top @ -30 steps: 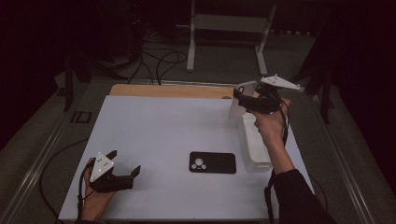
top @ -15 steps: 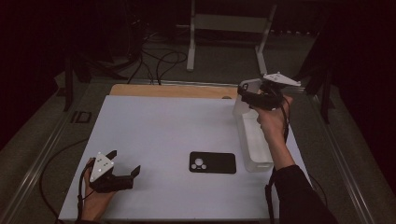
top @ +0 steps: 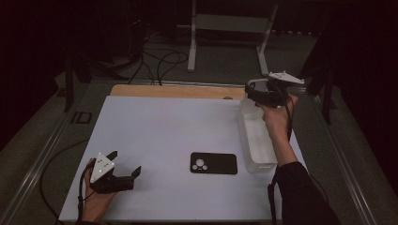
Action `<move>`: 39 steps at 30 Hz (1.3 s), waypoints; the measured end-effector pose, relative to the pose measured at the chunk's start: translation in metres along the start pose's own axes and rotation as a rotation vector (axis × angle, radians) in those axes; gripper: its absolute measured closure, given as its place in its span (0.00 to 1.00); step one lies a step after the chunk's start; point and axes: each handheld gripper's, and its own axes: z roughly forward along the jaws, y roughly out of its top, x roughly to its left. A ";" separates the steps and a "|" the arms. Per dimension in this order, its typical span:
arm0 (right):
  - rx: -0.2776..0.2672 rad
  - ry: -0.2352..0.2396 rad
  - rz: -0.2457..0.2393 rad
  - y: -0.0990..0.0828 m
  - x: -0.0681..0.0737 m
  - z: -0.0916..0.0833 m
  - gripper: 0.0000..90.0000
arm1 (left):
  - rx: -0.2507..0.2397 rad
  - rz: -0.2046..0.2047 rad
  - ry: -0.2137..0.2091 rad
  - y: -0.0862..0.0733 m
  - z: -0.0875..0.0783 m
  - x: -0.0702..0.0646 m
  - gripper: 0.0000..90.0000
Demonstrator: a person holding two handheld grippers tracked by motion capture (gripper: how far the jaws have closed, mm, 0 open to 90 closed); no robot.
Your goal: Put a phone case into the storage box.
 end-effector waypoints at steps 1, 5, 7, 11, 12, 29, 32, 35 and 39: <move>0.000 0.000 0.000 0.000 0.000 0.000 0.19 | 0.000 0.000 0.000 0.000 0.000 0.000 0.00; 0.008 -0.017 0.007 0.000 -0.003 0.004 0.19 | 0.000 0.000 0.000 0.000 0.000 0.000 0.00; 0.016 -0.027 0.005 0.000 -0.005 0.006 0.19 | -0.001 -0.001 -0.001 0.000 0.000 0.000 0.00; 0.025 -0.038 0.008 -0.001 -0.008 0.010 0.18 | -0.002 -0.002 -0.001 0.000 0.000 0.000 0.00; 0.029 -0.042 0.012 -0.002 -0.010 0.013 0.18 | -0.002 -0.002 0.000 0.000 0.000 0.000 0.00; 0.072 -0.093 0.038 -0.013 -0.021 0.033 0.18 | -0.004 -0.007 0.000 0.000 -0.001 0.001 0.00; 0.079 -0.099 0.048 -0.015 -0.022 0.035 0.18 | -0.005 -0.008 0.000 0.000 -0.001 0.001 0.00; 0.091 -0.105 0.061 -0.019 -0.023 0.039 0.18 | -0.005 -0.009 0.000 0.000 -0.001 0.001 0.00; 0.113 -0.119 0.061 -0.026 -0.024 0.046 0.18 | -0.006 -0.009 -0.001 0.000 -0.001 0.001 0.00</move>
